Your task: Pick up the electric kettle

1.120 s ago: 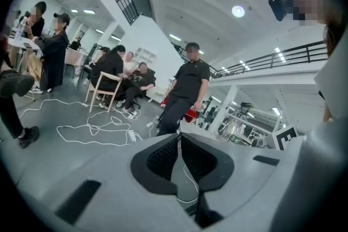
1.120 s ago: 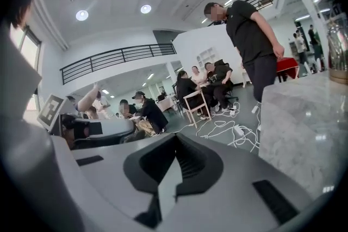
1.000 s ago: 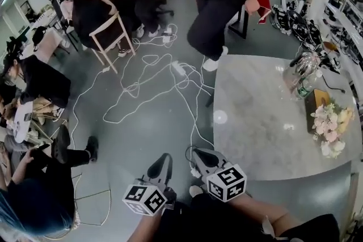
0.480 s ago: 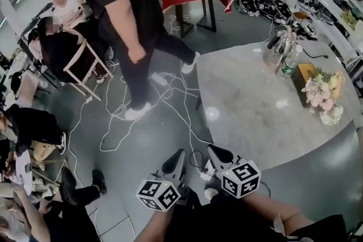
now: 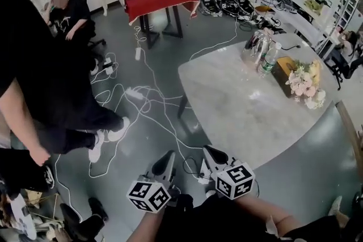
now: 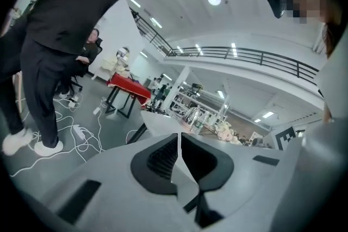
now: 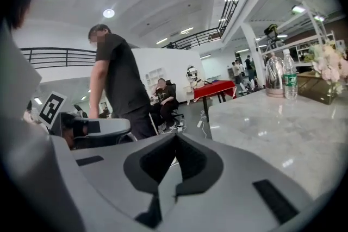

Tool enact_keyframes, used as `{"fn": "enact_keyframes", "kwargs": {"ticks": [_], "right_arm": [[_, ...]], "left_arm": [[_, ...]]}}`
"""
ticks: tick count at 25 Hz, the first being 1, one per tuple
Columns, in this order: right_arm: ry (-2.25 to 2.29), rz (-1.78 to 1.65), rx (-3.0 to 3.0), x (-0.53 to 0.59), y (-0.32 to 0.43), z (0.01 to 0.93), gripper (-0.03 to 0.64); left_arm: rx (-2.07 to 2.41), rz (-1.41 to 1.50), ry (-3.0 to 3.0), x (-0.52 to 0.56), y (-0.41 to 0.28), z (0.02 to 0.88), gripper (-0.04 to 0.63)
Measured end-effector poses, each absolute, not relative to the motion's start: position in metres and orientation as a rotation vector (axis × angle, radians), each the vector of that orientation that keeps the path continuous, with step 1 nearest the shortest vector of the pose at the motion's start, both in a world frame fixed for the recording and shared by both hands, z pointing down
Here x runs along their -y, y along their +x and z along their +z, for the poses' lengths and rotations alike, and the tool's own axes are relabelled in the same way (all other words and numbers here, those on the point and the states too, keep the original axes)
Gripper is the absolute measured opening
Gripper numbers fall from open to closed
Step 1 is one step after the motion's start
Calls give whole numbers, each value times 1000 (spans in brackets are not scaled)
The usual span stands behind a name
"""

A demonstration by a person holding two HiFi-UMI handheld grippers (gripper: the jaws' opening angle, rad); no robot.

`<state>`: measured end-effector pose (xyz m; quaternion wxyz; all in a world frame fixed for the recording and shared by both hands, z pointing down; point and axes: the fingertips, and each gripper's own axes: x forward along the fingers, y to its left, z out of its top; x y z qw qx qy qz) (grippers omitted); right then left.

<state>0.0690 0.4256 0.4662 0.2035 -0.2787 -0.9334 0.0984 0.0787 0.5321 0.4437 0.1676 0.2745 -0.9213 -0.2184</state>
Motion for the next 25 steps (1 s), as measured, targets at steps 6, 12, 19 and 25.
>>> {"fn": "enact_keyframes", "kwargs": {"ticks": [6,12,19,25], "right_arm": [[-612,313,2654,-444,66,466,6],[-503,323,2687,-477,46,467,6],[-490,302,2659,-511,38,474,6],[-472,316,2654,-524,6,483,6]], "left_arm": [[2587,-567,868,-569,77,438,23],[2572,-581,877,-622,65,443,23],[2561,-616,877,-654,53,451,23],[2546,-621,873,-666,29,457,23]]}}
